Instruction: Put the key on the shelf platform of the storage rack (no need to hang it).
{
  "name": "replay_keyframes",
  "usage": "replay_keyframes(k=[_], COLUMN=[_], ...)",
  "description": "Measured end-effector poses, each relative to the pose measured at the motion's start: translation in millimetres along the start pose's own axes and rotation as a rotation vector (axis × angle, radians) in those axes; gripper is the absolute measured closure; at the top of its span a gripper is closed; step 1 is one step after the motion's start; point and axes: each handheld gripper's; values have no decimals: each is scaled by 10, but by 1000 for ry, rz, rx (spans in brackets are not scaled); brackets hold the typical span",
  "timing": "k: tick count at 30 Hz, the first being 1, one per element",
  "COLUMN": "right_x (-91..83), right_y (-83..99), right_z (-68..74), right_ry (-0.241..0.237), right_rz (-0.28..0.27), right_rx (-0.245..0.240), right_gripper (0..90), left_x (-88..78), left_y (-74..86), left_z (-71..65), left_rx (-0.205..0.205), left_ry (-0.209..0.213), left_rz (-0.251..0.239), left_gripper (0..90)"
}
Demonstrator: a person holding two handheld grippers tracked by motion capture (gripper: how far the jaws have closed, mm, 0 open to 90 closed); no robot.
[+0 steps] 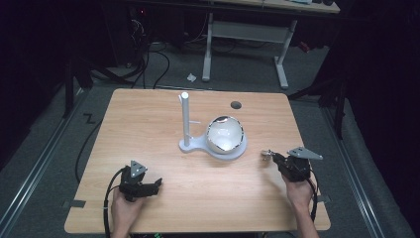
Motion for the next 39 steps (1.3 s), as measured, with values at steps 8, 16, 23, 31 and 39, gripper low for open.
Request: replay_keyframes(k=[8, 16, 23, 31, 39], right_x=[-192, -315, -366, -393, -404], right_y=[-43, -119, -192, -309, -441], right_z=[85, 196, 327, 465, 585], right_ry=[-46, -102, -171, -238, -287], right_rz=[-38, -72, -94, -116, -140], right_rx=[-21, -42, -63, -79, -95], right_gripper=[822, 822, 822, 822, 822], left_x=[0, 0, 0, 0, 0], left_y=[0, 0, 0, 0, 0], left_z=[0, 0, 0, 0, 0], left_rx=[0, 0, 0, 0, 0], left_ry=[0, 0, 0, 0, 0], left_rz=[0, 0, 0, -1, -1], left_gripper=[146, 146, 147, 147, 148])
Point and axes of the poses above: each handheld gripper's, and its own axes: x roughly forward along the jaws, y roughly out of its underside, z roughly to its left, and after that the axes turned 12 degrees about y, right-handed
